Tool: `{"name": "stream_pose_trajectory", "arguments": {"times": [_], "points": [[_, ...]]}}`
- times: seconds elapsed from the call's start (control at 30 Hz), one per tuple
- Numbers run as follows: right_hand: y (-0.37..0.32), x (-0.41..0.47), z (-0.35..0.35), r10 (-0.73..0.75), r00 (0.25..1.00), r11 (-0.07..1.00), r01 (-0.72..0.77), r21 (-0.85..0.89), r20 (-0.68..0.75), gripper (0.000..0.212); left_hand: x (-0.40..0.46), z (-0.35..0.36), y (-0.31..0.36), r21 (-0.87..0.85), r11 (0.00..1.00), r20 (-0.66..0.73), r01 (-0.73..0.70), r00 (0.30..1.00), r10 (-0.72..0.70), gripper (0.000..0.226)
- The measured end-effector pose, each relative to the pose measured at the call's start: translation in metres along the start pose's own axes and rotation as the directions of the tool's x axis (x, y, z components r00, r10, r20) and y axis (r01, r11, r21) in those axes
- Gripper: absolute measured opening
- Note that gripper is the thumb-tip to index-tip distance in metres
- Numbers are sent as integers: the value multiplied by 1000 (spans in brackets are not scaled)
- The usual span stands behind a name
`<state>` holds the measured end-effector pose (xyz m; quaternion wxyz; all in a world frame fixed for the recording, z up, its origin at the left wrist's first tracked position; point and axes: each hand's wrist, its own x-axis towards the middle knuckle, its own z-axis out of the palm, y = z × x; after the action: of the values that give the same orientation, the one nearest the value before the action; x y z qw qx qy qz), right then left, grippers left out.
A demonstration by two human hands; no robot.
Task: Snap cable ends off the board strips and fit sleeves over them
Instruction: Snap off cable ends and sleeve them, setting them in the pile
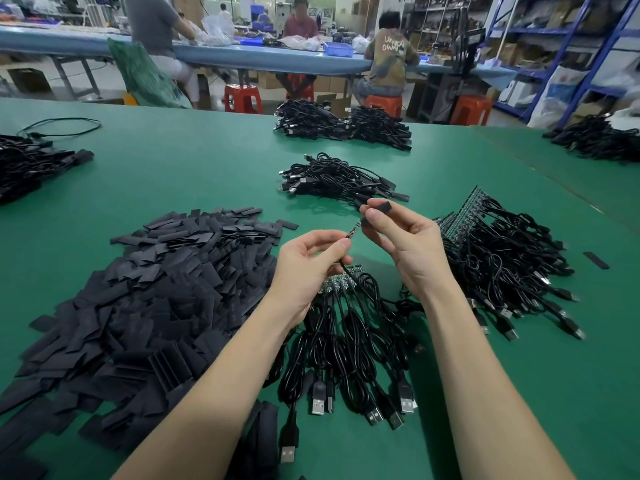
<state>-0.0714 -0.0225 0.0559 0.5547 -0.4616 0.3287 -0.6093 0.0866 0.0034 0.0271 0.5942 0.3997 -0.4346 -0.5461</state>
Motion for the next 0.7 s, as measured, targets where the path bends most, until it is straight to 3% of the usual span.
{"name": "stream_pose_trajectory", "arguments": {"times": [0.23,0.37,0.53,0.7], "points": [[-4,-2,2,130,985,991,-132,3,113,22,9,-25,33,392,898,195,-199,972,130,8],[-5,-4,3,135,977,983,-153,103,163,15,9,-27,43,410,885,236,-223,963,133,7],[-8,-5,5,92,973,995,-96,6,210,16,8,-32,46,442,872,223,-210,967,120,7],[-6,-5,3,203,957,973,-220,66,206,16,5,-31,46,450,873,231,-186,969,88,7]]}}
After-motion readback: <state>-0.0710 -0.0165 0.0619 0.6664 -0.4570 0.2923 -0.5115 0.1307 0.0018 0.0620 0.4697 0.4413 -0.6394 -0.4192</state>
